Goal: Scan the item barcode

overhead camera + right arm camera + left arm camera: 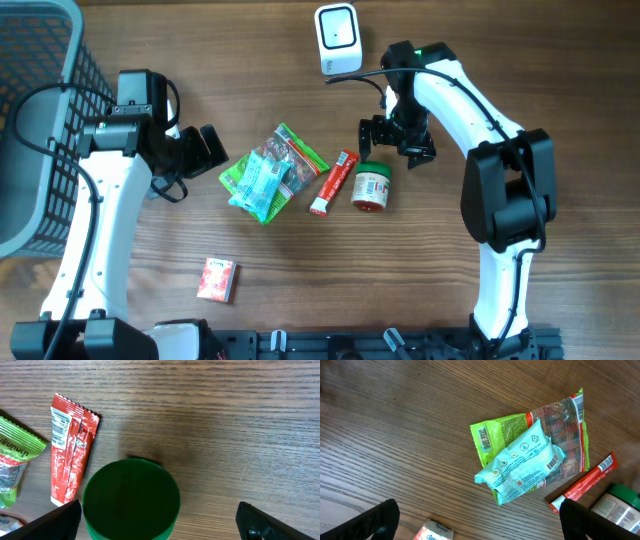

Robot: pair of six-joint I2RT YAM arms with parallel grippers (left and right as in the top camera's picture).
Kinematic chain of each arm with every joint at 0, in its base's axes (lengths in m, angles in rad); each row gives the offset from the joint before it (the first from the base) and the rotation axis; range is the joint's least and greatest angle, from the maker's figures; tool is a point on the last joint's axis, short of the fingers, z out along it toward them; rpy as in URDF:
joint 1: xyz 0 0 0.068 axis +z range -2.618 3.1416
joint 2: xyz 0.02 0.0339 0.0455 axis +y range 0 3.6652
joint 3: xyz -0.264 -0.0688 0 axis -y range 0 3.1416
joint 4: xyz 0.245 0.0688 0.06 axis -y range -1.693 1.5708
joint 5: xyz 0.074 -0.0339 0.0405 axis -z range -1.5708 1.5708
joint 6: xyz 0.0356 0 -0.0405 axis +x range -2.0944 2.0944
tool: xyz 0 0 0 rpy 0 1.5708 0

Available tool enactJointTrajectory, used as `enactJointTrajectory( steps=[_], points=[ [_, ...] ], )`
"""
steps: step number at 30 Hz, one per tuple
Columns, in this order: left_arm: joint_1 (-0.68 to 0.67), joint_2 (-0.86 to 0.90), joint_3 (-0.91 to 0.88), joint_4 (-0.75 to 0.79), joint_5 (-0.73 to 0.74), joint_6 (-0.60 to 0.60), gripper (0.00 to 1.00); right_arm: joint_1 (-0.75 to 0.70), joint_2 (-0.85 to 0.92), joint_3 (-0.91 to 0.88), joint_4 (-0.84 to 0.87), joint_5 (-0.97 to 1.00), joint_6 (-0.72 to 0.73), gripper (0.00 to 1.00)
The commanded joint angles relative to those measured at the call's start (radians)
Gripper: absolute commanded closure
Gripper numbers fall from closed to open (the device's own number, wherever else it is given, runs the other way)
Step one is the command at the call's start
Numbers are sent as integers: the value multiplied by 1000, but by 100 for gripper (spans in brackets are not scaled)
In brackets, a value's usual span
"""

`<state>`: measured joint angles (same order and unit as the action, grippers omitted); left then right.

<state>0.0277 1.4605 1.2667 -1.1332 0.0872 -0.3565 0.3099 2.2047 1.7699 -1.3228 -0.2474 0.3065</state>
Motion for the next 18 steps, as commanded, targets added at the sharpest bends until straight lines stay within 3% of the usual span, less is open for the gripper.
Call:
enactJointTrajectory(
  steps=[1, 18],
  points=[
    [3, 1, -1, 0, 8, 12, 0, 11, 16, 9, 4, -17, -17, 0],
    [3, 1, -1, 0, 8, 12, 0, 40, 20, -52, 41, -17, 37, 1]
  ],
)
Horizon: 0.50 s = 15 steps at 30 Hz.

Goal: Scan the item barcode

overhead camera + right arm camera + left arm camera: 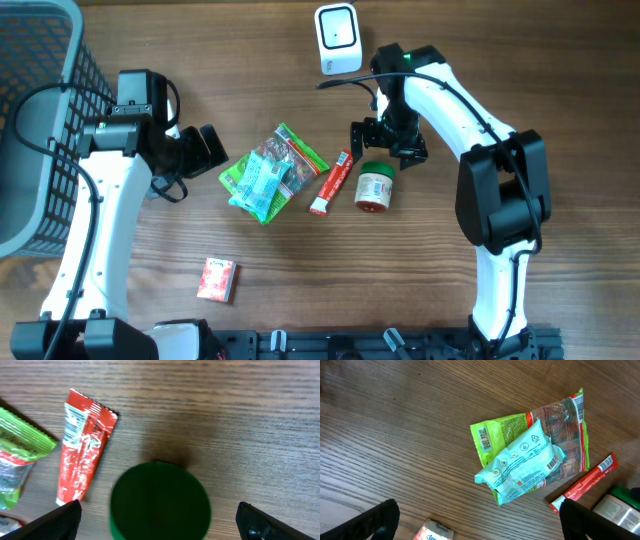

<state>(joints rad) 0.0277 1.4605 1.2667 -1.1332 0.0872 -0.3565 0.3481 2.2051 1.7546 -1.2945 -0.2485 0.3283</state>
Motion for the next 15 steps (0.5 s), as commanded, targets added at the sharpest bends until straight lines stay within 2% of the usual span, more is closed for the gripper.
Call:
enactJointTrajectory(
  steps=[1, 7, 15],
  points=[
    [3, 1, -1, 0, 8, 12, 0, 2, 19, -48, 23, -16, 17, 2],
    [3, 1, -1, 0, 8, 12, 0, 2, 21, -88, 53, -28, 75, 16],
    [3, 1, -1, 0, 8, 12, 0, 2, 21, -109, 66, -64, 77, 19]
  ],
)
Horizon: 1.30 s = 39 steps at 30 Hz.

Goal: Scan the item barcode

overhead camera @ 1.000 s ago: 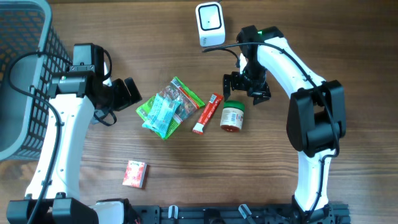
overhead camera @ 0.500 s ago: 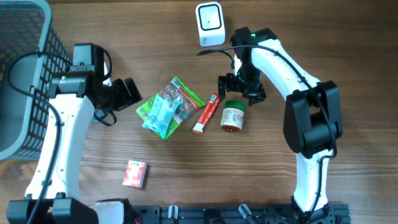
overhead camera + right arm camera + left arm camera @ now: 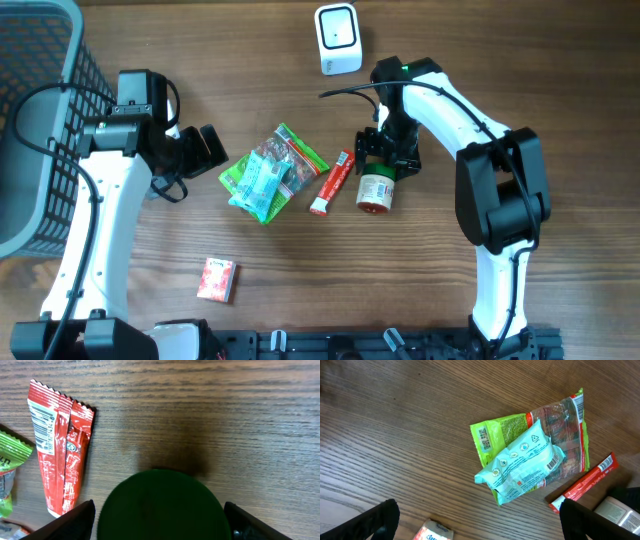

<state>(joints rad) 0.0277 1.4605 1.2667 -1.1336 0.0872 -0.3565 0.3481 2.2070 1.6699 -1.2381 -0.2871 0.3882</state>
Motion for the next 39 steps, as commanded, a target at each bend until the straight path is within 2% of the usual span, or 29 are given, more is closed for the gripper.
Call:
enactJointTrajectory(
  steps=[1, 4, 9, 24, 39],
  points=[
    [3, 1, -1, 0, 8, 12, 0, 2, 19, -38, 21, -26, 32, 19],
    [3, 1, -1, 0, 8, 12, 0, 2, 19, -73, 56, -30, 40, 19],
    [3, 1, -1, 0, 8, 12, 0, 1, 18, -67, 76, -30, 37, 30],
    [3, 1, -1, 0, 8, 12, 0, 0, -25, 50, 0, -18, -20, 38],
    [3, 1, -1, 0, 8, 12, 0, 2, -281, 51, 34, 226, 1, 44]
  ],
)
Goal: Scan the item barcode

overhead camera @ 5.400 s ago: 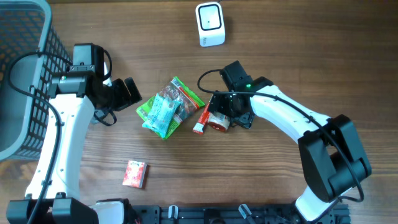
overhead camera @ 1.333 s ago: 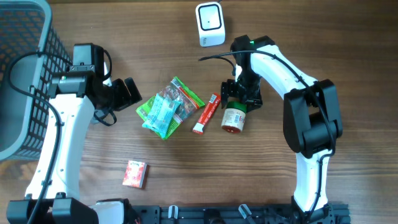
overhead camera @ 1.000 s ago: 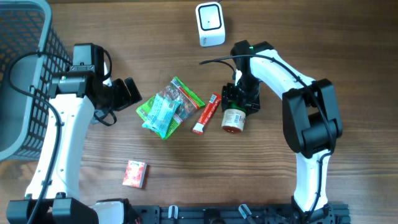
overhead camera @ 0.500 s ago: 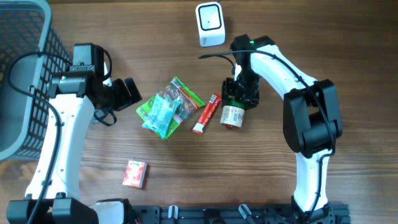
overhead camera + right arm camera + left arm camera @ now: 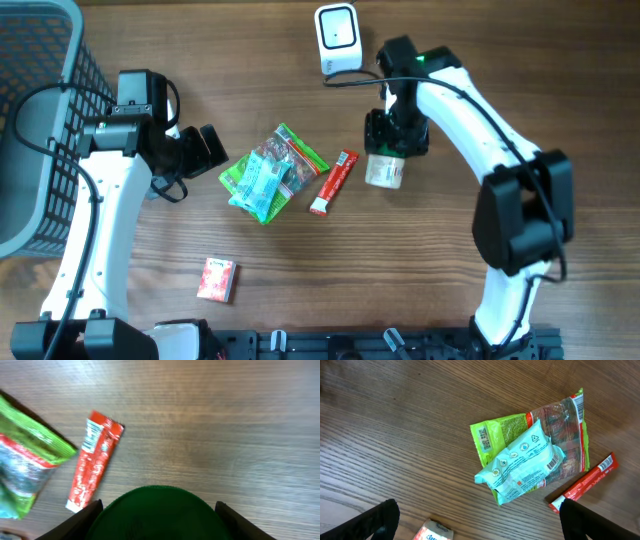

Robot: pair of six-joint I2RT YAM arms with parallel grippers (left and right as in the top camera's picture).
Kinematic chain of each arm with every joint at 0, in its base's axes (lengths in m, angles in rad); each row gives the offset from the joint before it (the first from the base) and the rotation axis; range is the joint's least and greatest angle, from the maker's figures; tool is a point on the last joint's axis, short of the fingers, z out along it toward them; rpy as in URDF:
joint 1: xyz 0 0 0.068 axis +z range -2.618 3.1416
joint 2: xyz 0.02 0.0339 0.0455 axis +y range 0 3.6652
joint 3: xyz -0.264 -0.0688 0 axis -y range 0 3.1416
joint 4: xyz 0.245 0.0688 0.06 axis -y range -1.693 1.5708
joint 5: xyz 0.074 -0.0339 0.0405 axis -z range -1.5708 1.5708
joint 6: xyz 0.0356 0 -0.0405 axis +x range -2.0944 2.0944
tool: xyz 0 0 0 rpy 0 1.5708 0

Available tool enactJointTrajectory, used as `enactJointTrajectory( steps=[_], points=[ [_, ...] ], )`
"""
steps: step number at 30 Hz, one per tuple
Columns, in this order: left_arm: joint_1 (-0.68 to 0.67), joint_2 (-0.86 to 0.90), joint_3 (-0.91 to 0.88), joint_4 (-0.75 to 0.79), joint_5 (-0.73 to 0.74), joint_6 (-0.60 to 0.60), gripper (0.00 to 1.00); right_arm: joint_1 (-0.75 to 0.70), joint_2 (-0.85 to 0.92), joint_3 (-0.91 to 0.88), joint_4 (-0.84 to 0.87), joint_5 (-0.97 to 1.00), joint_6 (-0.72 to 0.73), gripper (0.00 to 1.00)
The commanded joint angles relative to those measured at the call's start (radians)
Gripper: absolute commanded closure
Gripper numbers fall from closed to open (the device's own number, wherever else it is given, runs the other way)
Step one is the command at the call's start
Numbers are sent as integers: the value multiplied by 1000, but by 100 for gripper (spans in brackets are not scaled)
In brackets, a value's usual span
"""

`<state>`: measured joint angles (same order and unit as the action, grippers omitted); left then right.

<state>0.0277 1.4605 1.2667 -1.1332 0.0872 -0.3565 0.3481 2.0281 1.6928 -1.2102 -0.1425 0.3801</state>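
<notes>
The jar [image 5: 385, 173] has a green lid [image 5: 157, 515] and a white label. It hangs above the table below the white barcode scanner [image 5: 337, 38]. My right gripper [image 5: 395, 135] is shut on its lid, and a dark finger [image 5: 82, 517] shows at each side of the lid in the right wrist view. My left gripper [image 5: 207, 148] stands open at the left of the packets, with nothing between its fingers [image 5: 382, 517].
A red sachet [image 5: 333, 182] lies left of the jar. Beside it, a teal packet lies on a green one [image 5: 268, 172]. A small red box [image 5: 217, 279] lies toward the front. A grey mesh basket [image 5: 40, 120] fills the far left.
My right gripper, then open round the jar's lid on the table, has shut on it. The jar is now raised off the table and a little nearer the scanner. The left arm has not moved.
My right gripper stood open just above and right of the jar. It then moved left over the jar, and then its fingers flanked the lid. Now it holds the jar clear of the table. The left gripper stayed open by the packets throughout.
</notes>
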Motion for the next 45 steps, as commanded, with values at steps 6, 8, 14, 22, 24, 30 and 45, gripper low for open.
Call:
enactJointTrajectory(
  steps=[6, 8, 14, 22, 24, 30, 45],
  points=[
    [3, 1, -1, 0, 8, 12, 0, 2, -241, 29, 19, 200, 73, 45],
    [3, 1, -1, 0, 8, 12, 0, 3, -287, 27, 20, 226, 94, 46],
    [3, 1, -1, 0, 8, 12, 0, 37, -407, 2, 21, 362, 156, 46],
    [3, 1, -1, 0, 8, 12, 0, 228, -455, -100, 110, 624, 245, 46],
    [3, 1, -1, 0, 8, 12, 0, 275, -455, -160, 172, 687, 256, 46],
    [3, 1, -1, 0, 8, 12, 0, 399, -455, -415, 450, 875, 282, 46],
    [3, 1, -1, 0, 8, 12, 0, 410, -454, -888, 1043, 947, 274, 45]
  ],
)
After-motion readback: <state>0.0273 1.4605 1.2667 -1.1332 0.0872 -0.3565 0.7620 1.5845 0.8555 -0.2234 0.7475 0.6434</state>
